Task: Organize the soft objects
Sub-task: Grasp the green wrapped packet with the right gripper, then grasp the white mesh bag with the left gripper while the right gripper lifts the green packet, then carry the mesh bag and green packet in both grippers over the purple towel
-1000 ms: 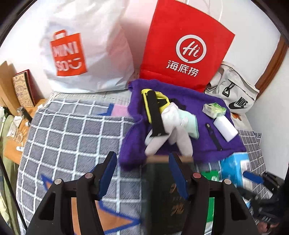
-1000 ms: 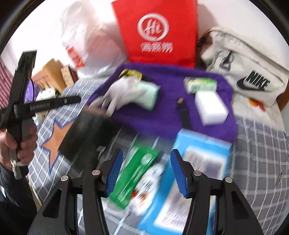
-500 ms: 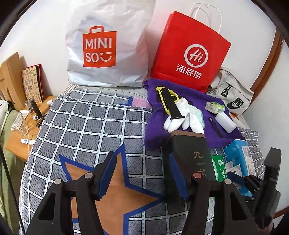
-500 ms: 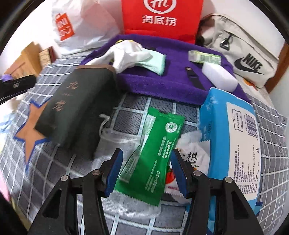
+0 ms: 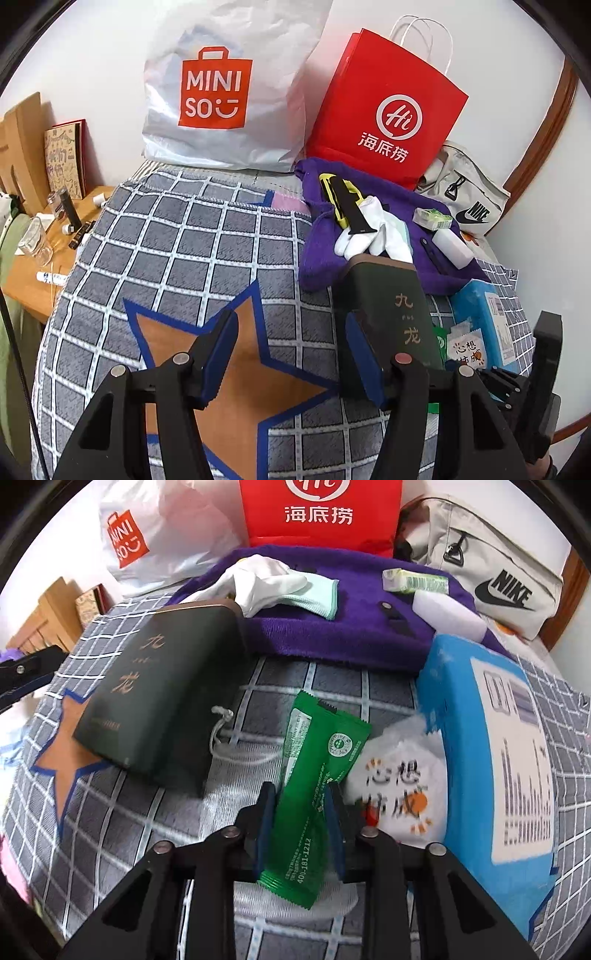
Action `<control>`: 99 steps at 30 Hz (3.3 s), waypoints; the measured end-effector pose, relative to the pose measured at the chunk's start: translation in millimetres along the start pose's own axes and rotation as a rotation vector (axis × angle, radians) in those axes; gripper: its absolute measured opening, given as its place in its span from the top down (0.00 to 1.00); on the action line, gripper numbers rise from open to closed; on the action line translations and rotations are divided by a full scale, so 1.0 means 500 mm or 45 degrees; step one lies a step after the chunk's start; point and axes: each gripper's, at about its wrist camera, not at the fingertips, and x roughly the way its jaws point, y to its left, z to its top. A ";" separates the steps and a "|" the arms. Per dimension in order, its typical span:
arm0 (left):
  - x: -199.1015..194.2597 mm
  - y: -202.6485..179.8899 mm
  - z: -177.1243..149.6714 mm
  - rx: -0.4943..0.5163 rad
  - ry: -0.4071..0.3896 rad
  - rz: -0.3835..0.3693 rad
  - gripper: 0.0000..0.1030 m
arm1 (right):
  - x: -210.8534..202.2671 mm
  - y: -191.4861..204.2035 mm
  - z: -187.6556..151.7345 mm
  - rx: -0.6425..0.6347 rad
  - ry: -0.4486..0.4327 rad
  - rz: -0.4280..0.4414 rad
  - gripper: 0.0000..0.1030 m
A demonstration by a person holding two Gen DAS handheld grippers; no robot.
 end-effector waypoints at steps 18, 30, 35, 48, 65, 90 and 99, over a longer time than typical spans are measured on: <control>0.006 -0.147 -0.149 0.146 0.178 -0.002 0.43 | -0.155 -0.054 -0.152 -0.095 -0.055 0.176 0.86; 0.107 -0.274 -0.200 0.229 0.310 -0.059 0.34 | -0.157 -0.196 -0.238 -0.099 -0.013 0.045 0.86; 0.125 -0.304 -0.200 0.250 0.304 -0.051 0.14 | -0.131 -0.225 -0.241 -0.094 -0.039 0.045 0.84; 0.159 -0.383 -0.216 0.392 0.290 0.067 0.05 | -0.162 -0.255 -0.251 -0.020 -0.143 0.046 0.42; 0.139 -0.409 -0.225 0.471 0.187 0.087 0.76 | -0.107 -0.238 -0.256 0.042 -0.167 -0.005 0.33; 0.022 -0.214 -0.270 0.193 0.276 -0.010 0.94 | -0.119 -0.212 -0.253 0.056 -0.182 0.065 0.72; -0.043 -0.190 -0.234 0.127 0.201 -0.010 0.94 | -0.172 -0.190 -0.229 0.021 -0.234 0.073 0.73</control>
